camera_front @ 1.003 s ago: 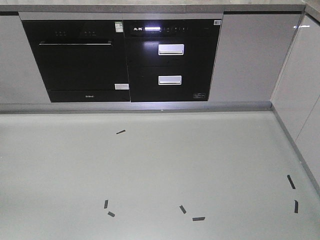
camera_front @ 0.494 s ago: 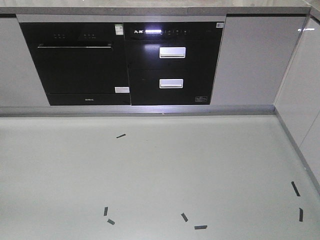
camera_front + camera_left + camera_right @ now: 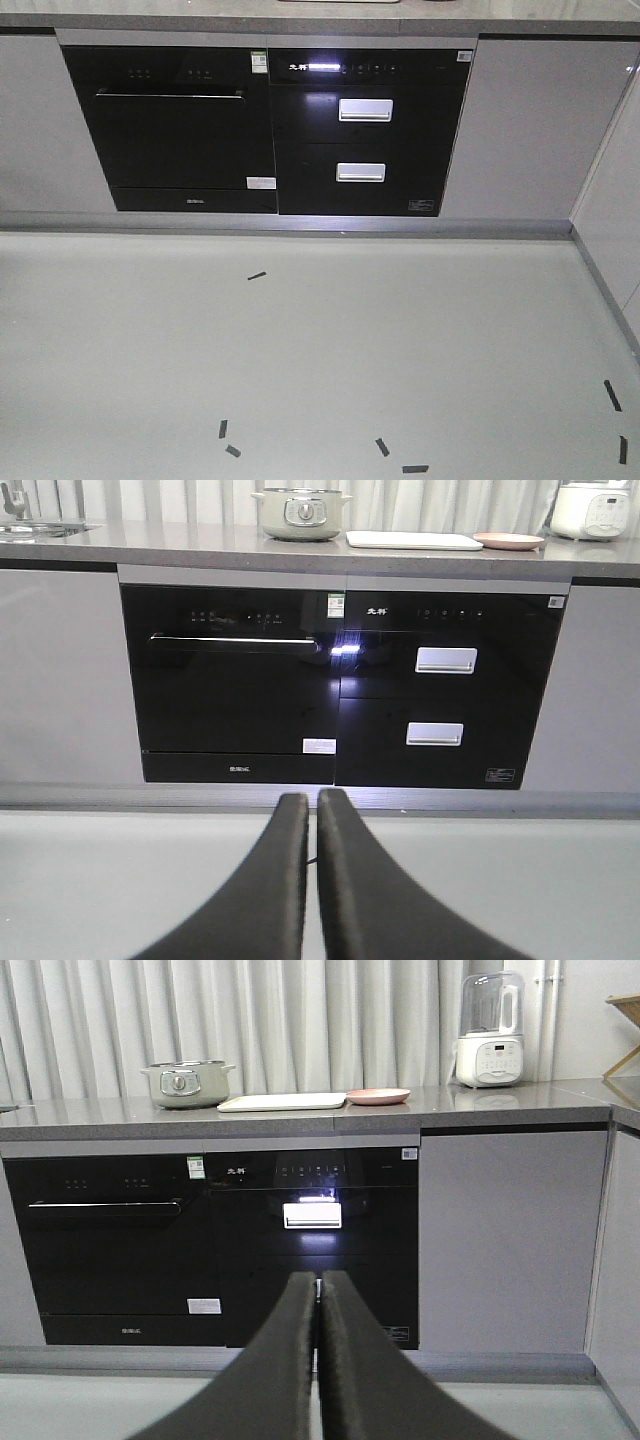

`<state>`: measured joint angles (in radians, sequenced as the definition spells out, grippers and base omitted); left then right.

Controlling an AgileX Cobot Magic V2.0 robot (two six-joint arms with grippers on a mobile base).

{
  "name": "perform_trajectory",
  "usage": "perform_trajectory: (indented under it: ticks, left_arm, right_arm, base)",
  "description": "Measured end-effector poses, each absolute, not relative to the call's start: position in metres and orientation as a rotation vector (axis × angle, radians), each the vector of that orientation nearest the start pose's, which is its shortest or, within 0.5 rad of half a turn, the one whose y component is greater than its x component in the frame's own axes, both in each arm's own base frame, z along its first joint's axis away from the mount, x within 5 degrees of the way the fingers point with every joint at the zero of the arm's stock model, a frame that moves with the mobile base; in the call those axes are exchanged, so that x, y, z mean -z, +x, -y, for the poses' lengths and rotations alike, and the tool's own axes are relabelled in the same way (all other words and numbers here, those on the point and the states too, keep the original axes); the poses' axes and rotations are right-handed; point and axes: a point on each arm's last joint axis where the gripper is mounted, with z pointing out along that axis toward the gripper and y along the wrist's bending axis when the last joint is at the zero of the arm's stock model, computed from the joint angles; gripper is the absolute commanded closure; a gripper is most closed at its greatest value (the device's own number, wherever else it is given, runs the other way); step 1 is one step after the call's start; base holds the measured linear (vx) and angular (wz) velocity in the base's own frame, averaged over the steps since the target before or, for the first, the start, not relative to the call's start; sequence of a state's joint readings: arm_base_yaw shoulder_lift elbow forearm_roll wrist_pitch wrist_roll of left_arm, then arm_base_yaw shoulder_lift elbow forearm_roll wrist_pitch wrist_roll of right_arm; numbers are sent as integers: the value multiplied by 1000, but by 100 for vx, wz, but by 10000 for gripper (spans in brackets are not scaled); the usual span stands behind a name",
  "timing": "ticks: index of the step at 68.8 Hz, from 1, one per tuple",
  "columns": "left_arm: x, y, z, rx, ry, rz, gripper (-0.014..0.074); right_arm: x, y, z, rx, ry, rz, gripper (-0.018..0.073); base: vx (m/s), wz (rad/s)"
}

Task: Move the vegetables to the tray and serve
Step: 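Drive the base forward toward the counter with the pot and tray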

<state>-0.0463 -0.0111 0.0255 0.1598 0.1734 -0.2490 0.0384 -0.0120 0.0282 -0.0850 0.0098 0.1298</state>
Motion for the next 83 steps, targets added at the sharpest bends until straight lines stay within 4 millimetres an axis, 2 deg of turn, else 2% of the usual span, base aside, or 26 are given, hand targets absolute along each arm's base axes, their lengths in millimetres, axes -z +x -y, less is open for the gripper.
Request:
perform_trajectory:
  ticks: [83]
  left_arm:
    - [-190,56,0,81,-59,-1669,602]
  right_arm:
    - [-203,57,-2,-66,6,-1510,562]
  base:
    - [10,1]
